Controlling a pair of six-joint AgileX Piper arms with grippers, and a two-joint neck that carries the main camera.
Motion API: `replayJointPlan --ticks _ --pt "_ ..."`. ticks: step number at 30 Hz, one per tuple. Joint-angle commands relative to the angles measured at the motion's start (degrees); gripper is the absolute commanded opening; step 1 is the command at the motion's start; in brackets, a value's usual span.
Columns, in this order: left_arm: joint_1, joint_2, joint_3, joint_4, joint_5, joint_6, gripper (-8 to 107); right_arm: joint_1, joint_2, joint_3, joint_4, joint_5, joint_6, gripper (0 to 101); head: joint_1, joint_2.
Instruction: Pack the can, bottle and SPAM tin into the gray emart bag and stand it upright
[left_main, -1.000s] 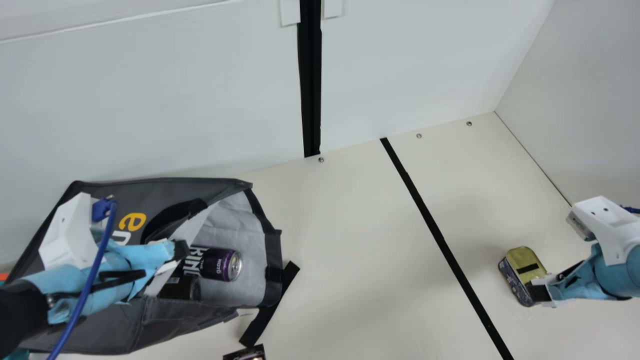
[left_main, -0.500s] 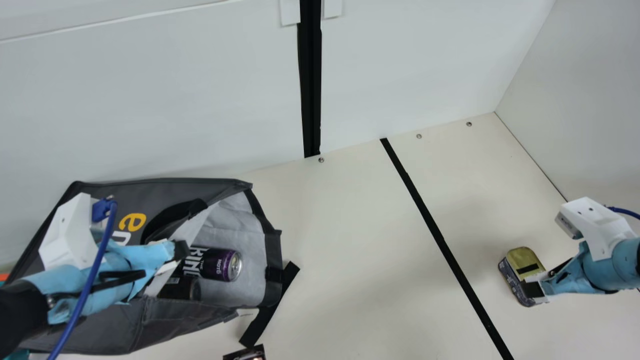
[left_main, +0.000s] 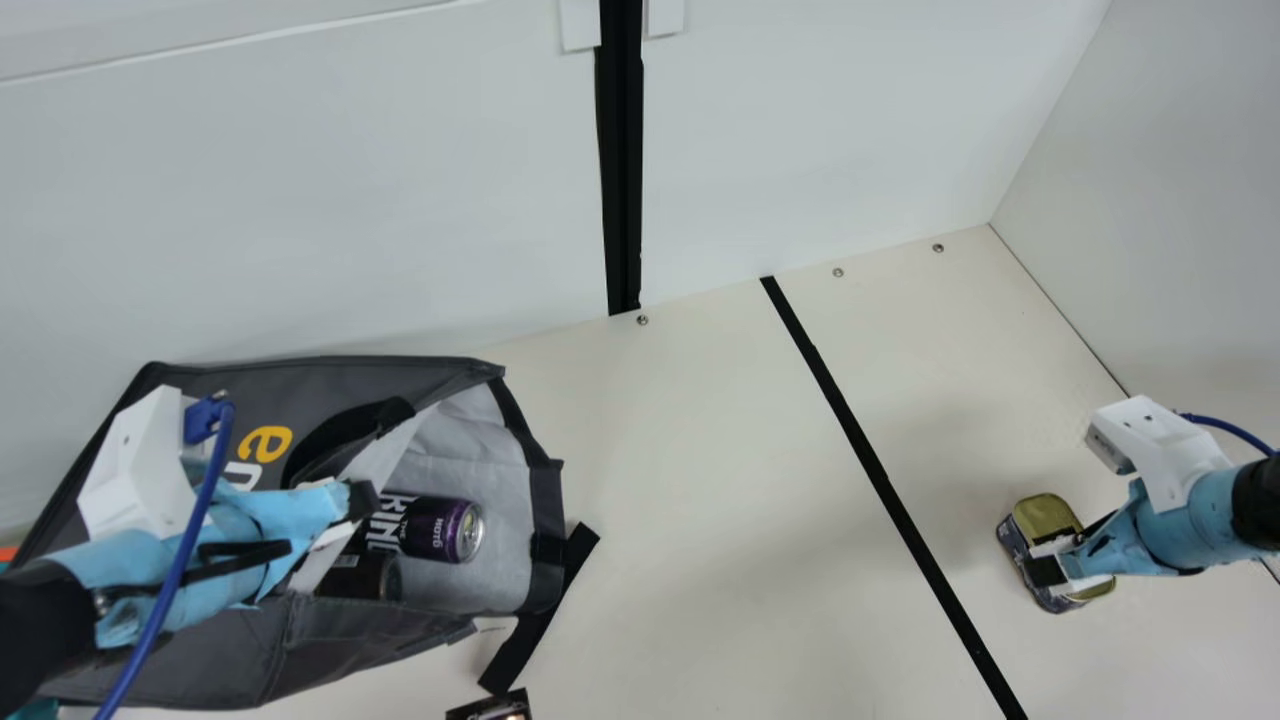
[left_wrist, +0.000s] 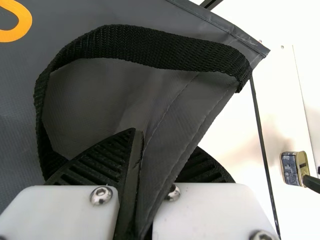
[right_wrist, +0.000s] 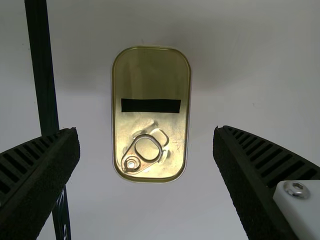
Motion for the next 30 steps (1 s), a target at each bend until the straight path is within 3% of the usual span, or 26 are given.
replayJointPlan --ticks 1,22,30 --pt "0.0 0.0 0.0 0.0 0.0 0.0 -8 0.2 0.8 0.0 0.0 -0.8 0.2 95 -1.3 -0.1" --pt "0.0 0.0 0.0 0.0 0.0 0.0 -8 4.1 9.2 1.5 -0.9 -8.7 1.2 95 -1.3 -0.1" --pt "0.0 0.0 0.0 0.0 0.0 0.0 -8 4.5 11.2 0.9 0.2 -9.6 -0.2 42 -1.3 -0.1"
